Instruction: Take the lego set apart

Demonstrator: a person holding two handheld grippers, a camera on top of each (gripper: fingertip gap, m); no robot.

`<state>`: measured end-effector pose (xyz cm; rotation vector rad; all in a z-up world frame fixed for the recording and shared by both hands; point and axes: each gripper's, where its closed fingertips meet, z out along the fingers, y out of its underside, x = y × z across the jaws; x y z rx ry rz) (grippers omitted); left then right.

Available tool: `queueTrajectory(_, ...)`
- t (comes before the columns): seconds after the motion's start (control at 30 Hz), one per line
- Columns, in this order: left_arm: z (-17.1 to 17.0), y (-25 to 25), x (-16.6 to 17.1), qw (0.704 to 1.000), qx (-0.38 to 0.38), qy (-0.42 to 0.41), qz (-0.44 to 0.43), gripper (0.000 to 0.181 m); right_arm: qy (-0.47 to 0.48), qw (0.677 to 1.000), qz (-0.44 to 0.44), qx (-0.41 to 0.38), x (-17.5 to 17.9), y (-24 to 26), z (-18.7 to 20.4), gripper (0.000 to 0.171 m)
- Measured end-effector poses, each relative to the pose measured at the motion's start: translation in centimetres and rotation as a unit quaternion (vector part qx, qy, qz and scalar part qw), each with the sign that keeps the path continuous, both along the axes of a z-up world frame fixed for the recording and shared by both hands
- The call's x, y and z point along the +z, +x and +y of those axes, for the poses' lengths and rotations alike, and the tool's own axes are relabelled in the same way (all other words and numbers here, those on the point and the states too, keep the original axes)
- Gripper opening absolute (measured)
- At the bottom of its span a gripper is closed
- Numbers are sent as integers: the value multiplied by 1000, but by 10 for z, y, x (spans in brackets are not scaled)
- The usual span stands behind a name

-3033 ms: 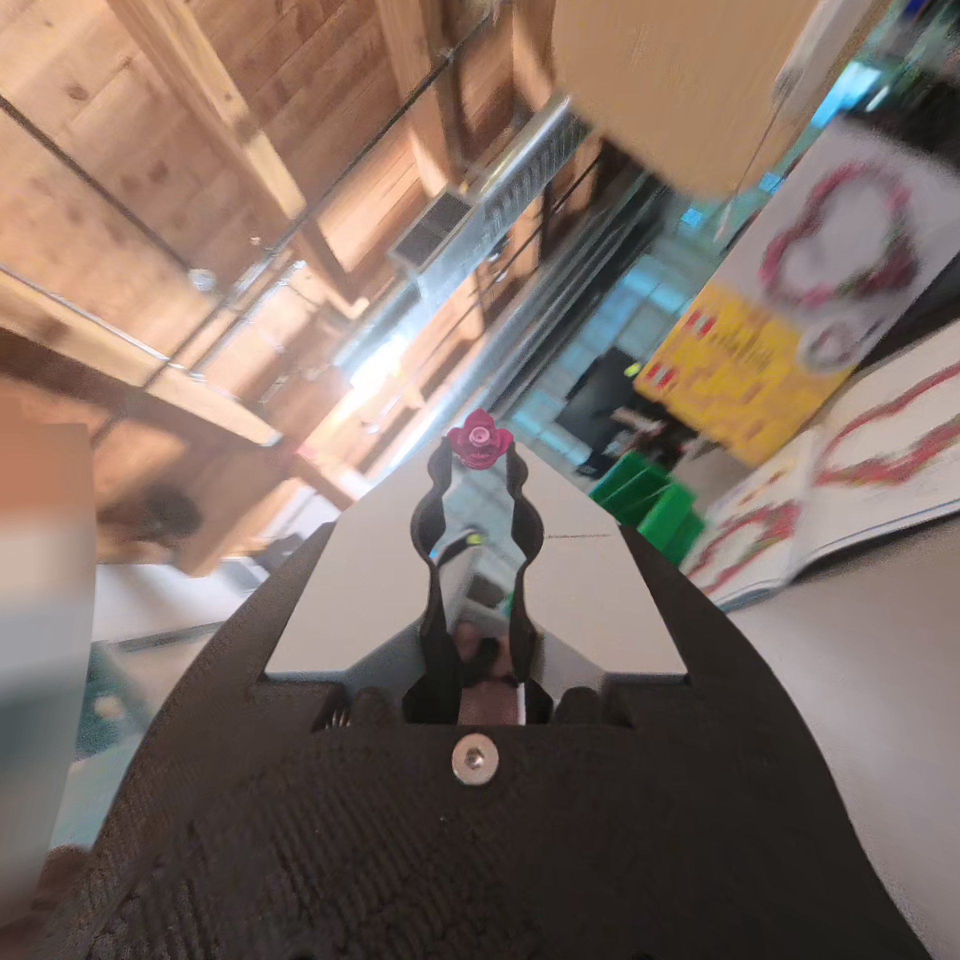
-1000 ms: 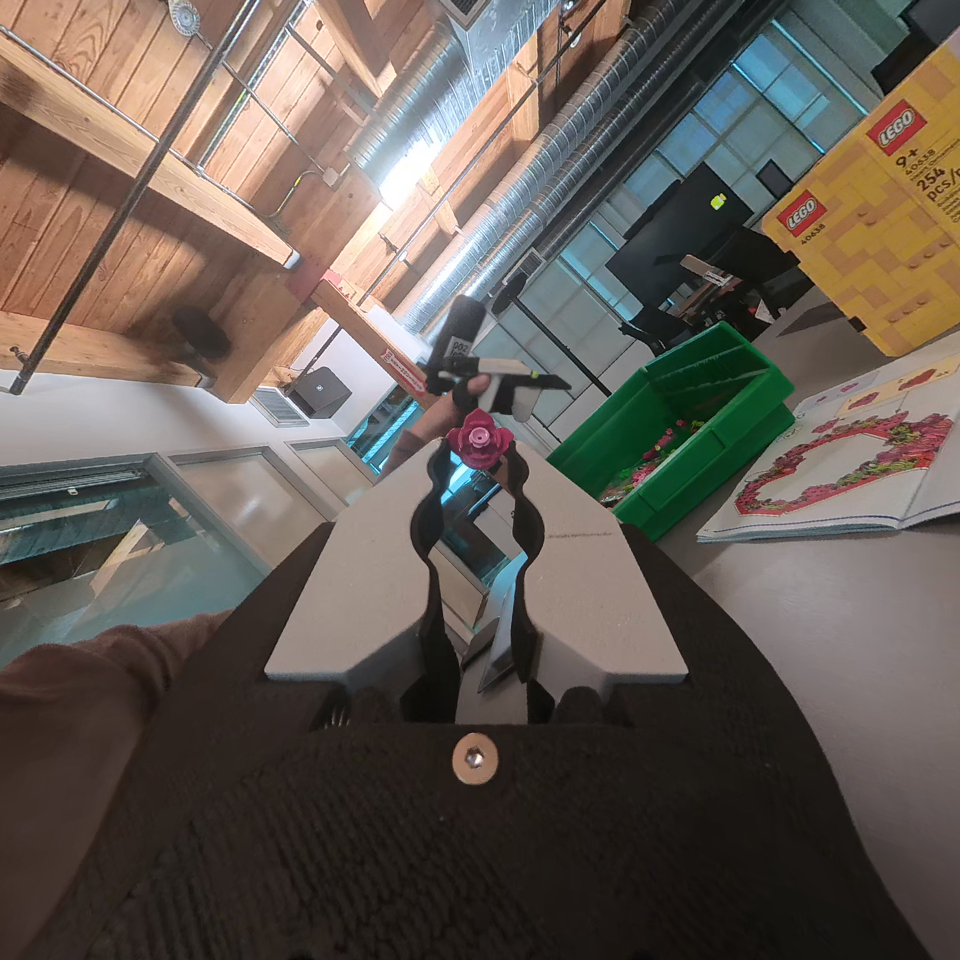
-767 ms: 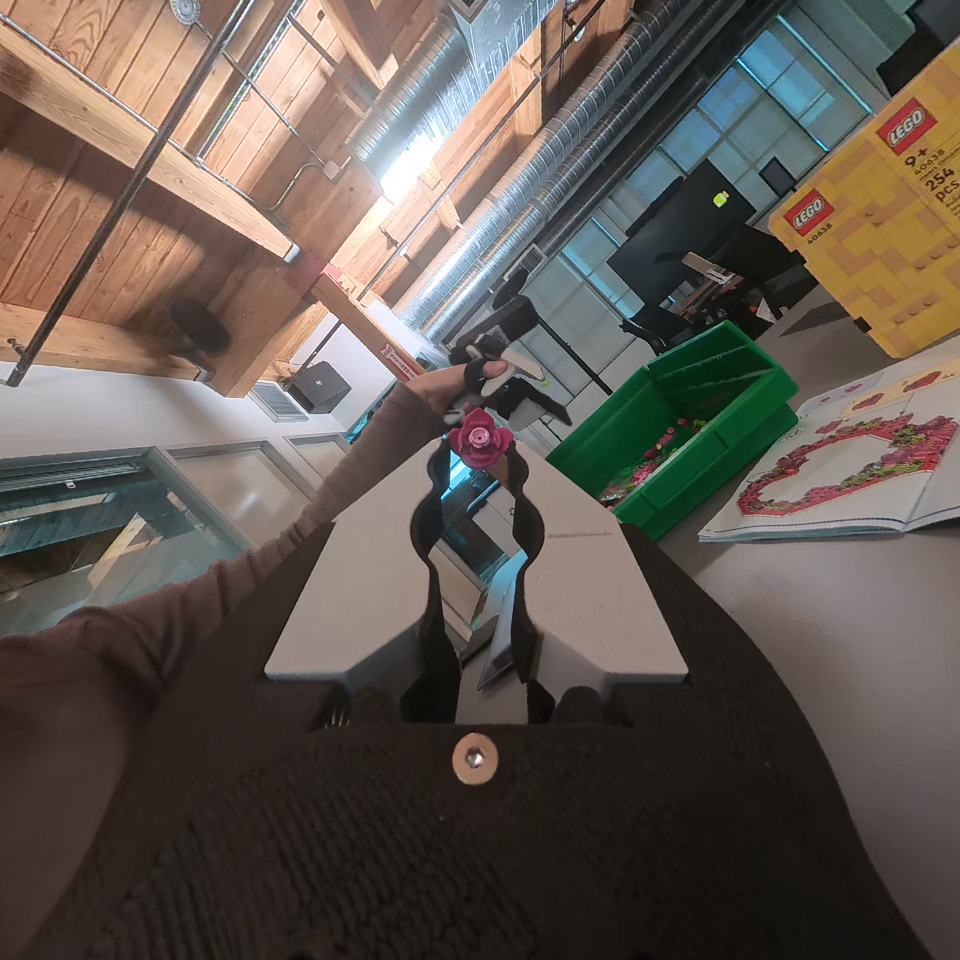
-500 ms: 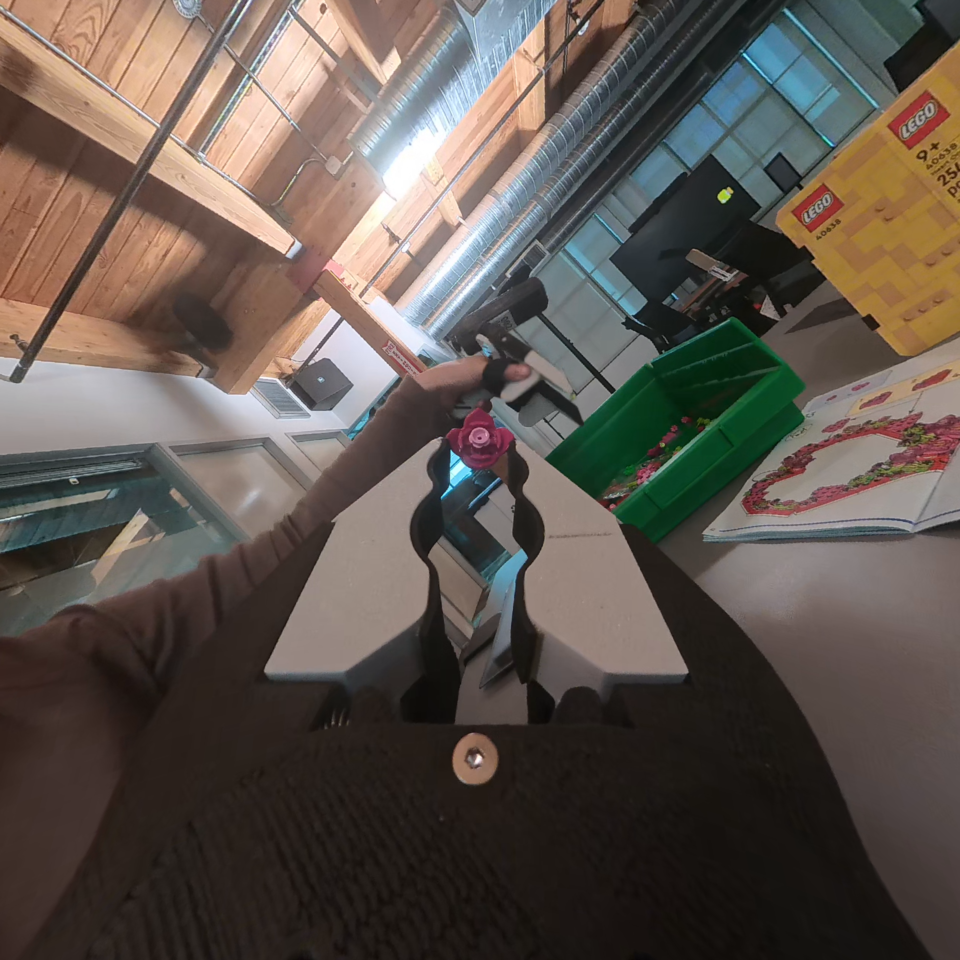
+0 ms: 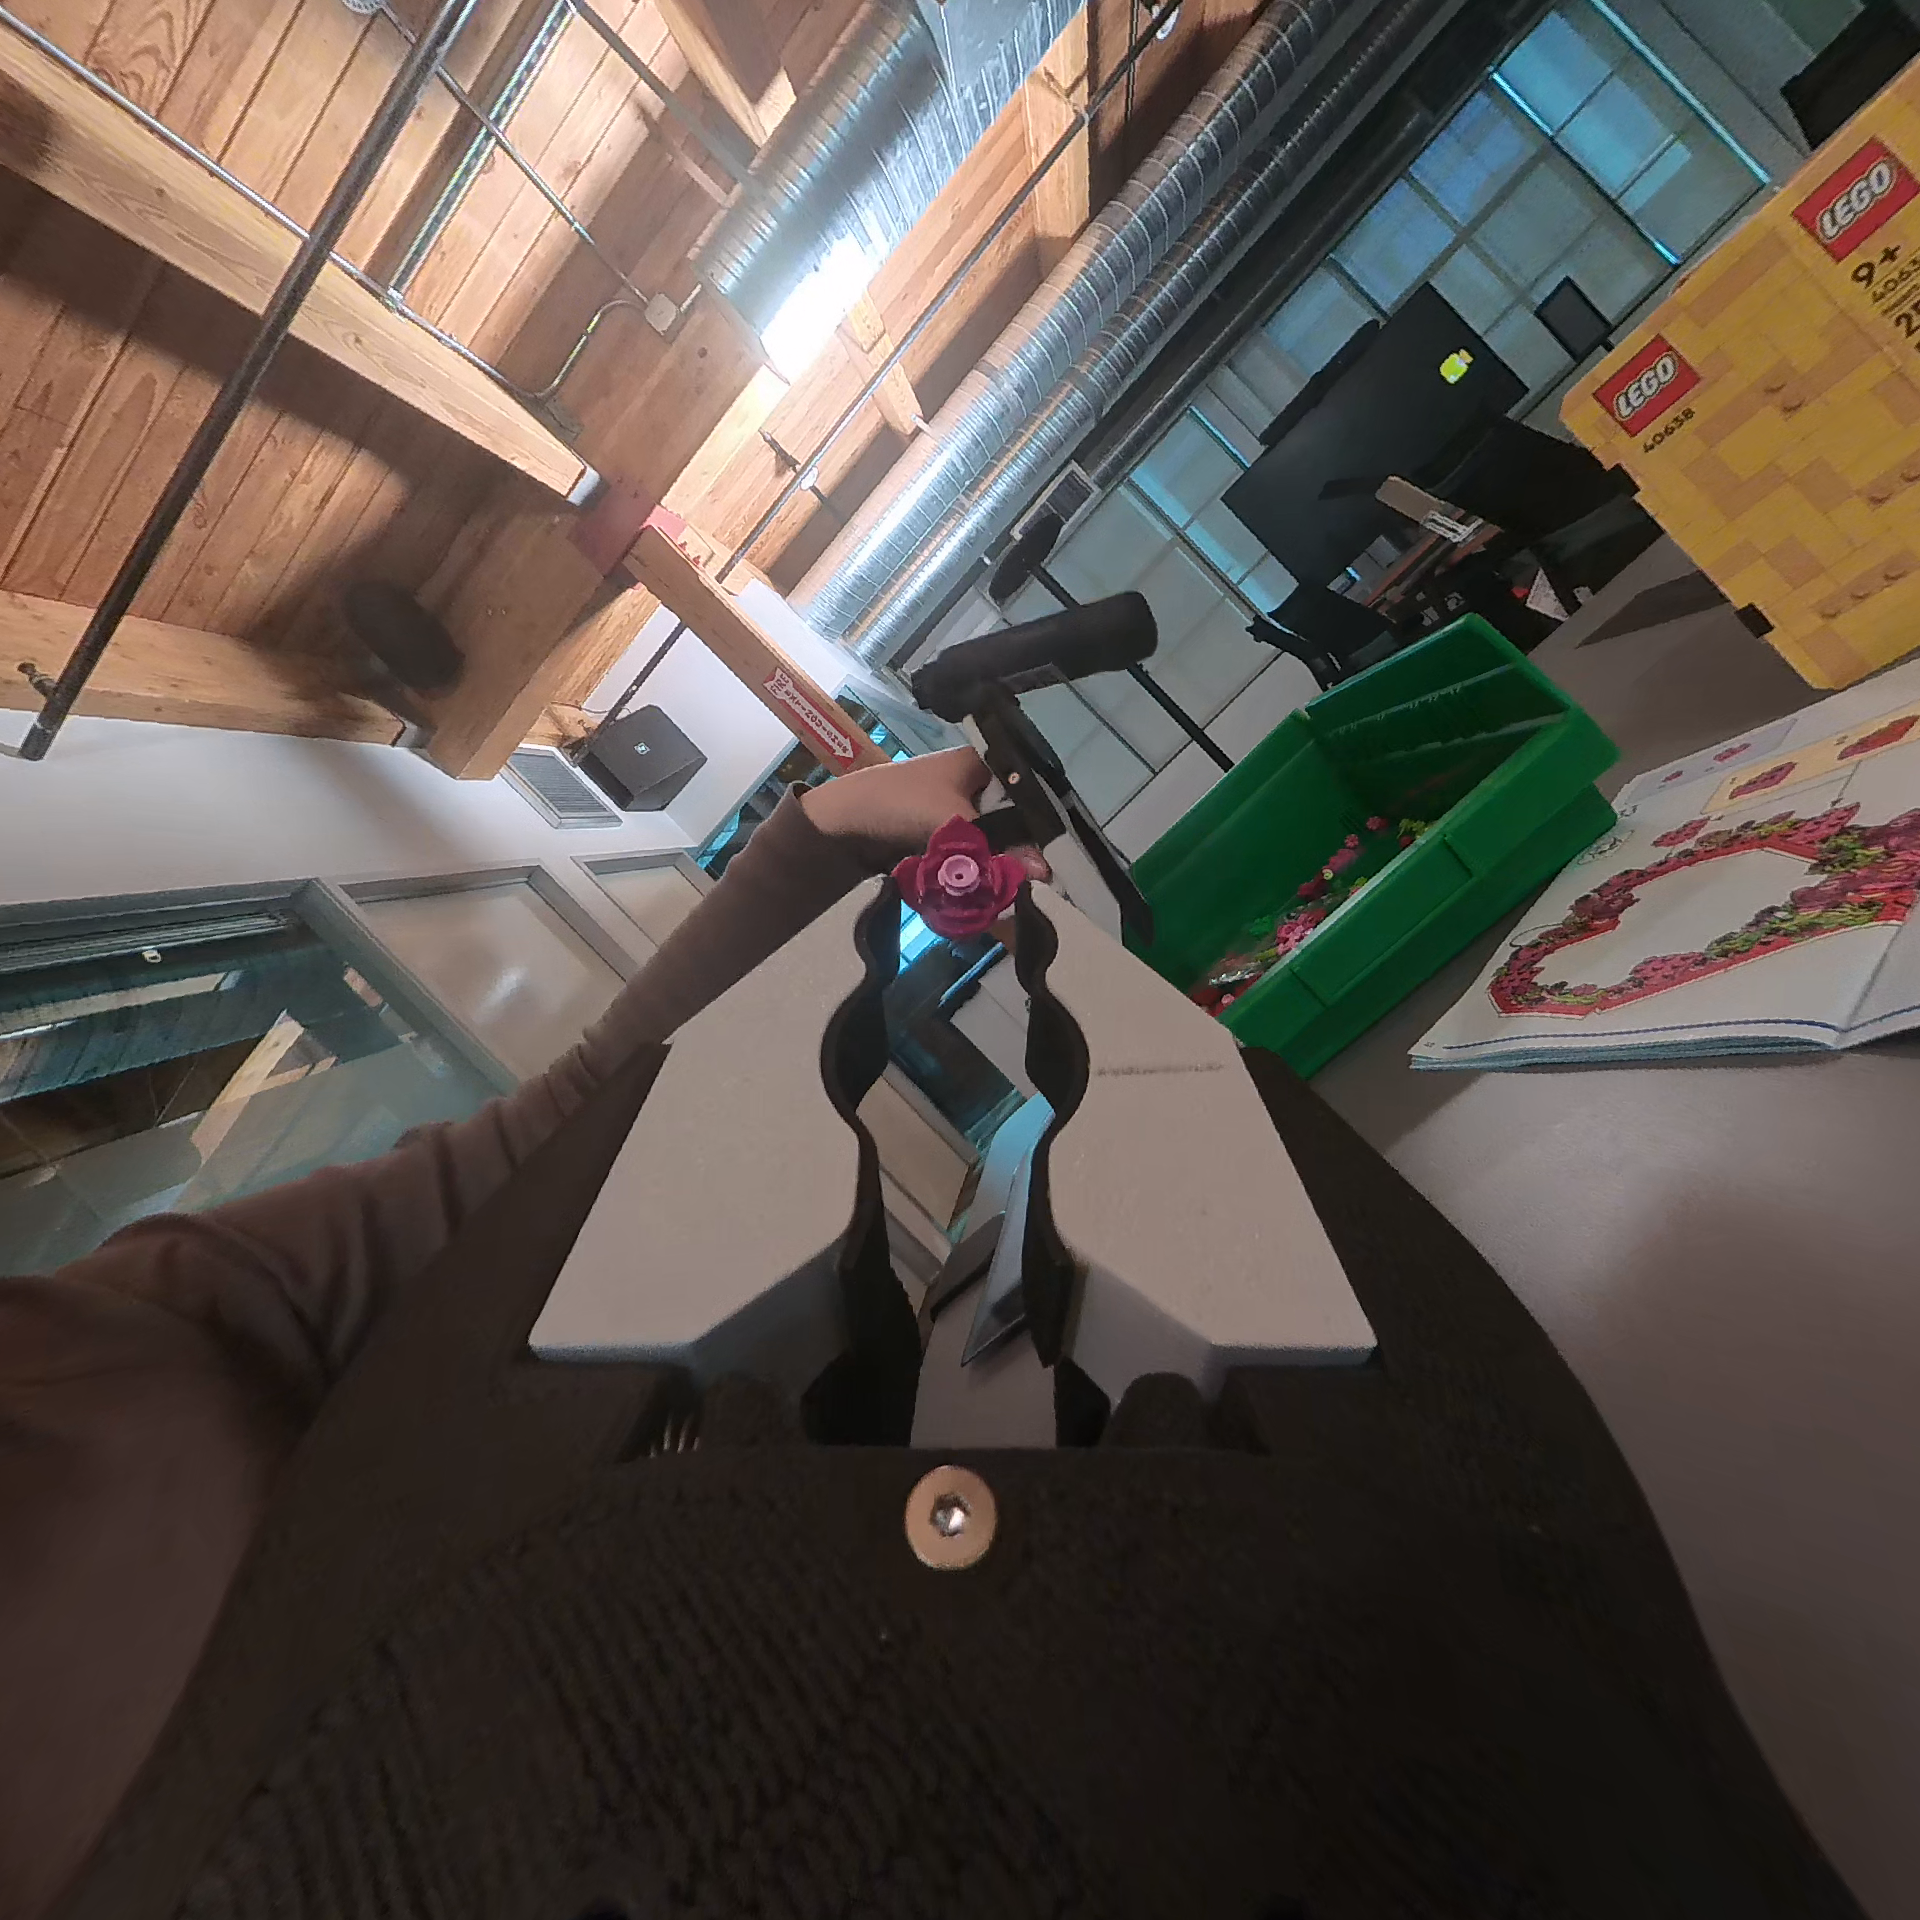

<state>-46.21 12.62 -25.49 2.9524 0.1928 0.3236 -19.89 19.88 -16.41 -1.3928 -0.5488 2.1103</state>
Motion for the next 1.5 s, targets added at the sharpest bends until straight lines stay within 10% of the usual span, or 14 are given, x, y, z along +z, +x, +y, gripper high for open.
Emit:
queueTrajectory(0.27,-3,-3,10,1000,-5,-7,12,103,1,1000,-2,0,0,0,0,20)
queueTrajectory(0.43,49,53,46,973,-72,210,-57,94,-2,1000,3,5,0,-1,-1,21)
queueTrajectory(0.67,44,228,107,685,-409,602,-14,52,-9,999,31,41,6,1,-9,21)
queueTrajectory(0.87,34,267,105,588,-451,671,30,41,17,994,38,106,11,-3,-32,20)
queueTrajectory(1.07,39,269,105,541,-432,715,97,26,-5,992,63,110,15,-3,-31,20)
queueTrajectory(1.5,55,269,101,540,-355,751,136,12,-23,995,71,65,12,-4,-19,21)
